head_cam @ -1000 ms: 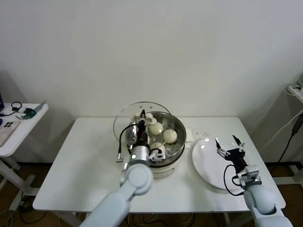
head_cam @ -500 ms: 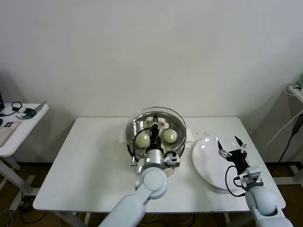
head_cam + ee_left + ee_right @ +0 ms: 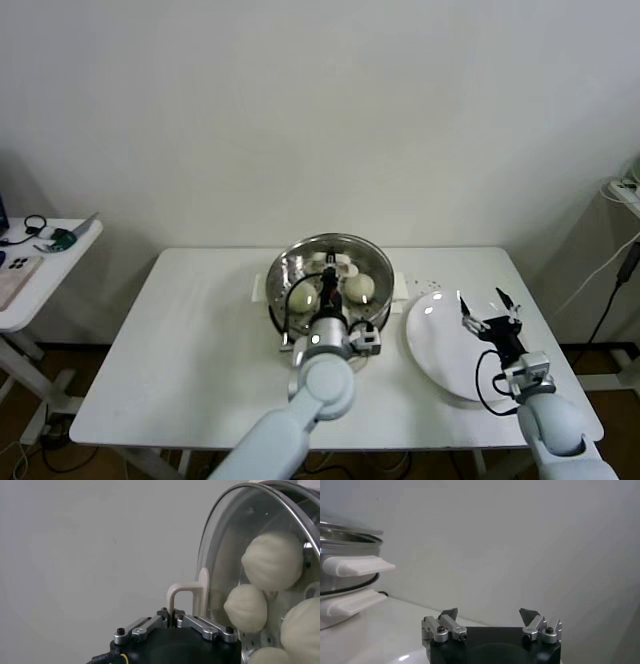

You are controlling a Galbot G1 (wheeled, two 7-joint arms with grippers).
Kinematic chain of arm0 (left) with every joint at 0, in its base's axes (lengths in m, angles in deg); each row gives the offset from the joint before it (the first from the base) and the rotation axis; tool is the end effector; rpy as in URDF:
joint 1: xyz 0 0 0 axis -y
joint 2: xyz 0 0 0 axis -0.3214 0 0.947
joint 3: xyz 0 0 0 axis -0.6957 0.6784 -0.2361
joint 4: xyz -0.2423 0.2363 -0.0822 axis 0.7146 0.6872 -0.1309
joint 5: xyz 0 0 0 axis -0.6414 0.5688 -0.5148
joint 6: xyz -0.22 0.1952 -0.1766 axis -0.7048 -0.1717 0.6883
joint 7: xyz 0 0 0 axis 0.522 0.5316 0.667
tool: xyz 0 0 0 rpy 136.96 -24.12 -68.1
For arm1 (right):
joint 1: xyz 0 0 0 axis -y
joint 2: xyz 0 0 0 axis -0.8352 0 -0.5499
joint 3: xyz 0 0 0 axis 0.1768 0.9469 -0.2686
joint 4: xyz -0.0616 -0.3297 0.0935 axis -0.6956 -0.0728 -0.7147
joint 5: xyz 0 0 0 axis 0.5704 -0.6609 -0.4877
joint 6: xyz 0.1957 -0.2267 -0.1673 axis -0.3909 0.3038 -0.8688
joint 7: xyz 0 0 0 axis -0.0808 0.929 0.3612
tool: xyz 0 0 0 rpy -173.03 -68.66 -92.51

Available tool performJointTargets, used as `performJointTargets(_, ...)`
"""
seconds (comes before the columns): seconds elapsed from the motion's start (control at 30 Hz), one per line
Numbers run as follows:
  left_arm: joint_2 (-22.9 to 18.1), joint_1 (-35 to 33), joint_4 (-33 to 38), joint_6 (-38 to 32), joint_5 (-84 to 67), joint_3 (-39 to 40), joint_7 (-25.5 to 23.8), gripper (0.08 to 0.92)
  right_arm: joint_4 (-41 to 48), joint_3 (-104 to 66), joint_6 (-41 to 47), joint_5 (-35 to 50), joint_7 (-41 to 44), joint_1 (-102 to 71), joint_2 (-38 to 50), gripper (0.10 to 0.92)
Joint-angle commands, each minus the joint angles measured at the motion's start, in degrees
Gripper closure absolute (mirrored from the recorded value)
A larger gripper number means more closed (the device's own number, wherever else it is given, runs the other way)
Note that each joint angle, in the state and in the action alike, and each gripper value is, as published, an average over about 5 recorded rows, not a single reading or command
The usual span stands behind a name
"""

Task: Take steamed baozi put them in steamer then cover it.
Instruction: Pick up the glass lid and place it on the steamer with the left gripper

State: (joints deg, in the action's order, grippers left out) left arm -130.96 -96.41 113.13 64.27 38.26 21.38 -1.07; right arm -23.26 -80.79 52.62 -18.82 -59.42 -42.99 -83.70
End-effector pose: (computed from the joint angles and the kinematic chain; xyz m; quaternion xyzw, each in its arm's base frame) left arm 0.3197 -0.1929 -0.2760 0.0054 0.7231 0.6907 0.0040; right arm 0.2864 -0.1683 -0.3582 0.0400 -0.9902 0.1261 0.0440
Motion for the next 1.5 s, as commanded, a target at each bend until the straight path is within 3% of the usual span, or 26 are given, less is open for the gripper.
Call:
performJointTargets(0.03, 0.4, 0.2, -0.6, 2.8, -1.4, 0.3, 0.7, 0.858, 0.0, -0.1, -0.1, -0.1, 0.0, 0.0, -0.2, 0.203)
performJointTargets(1.5, 2.9, 0.9, -2.2, 2.8, -3.2, 2.1, 3.8, 0.858, 0.0, -0.4, -0.3, -0.9, 1.7, 0.3, -1.8, 0.203)
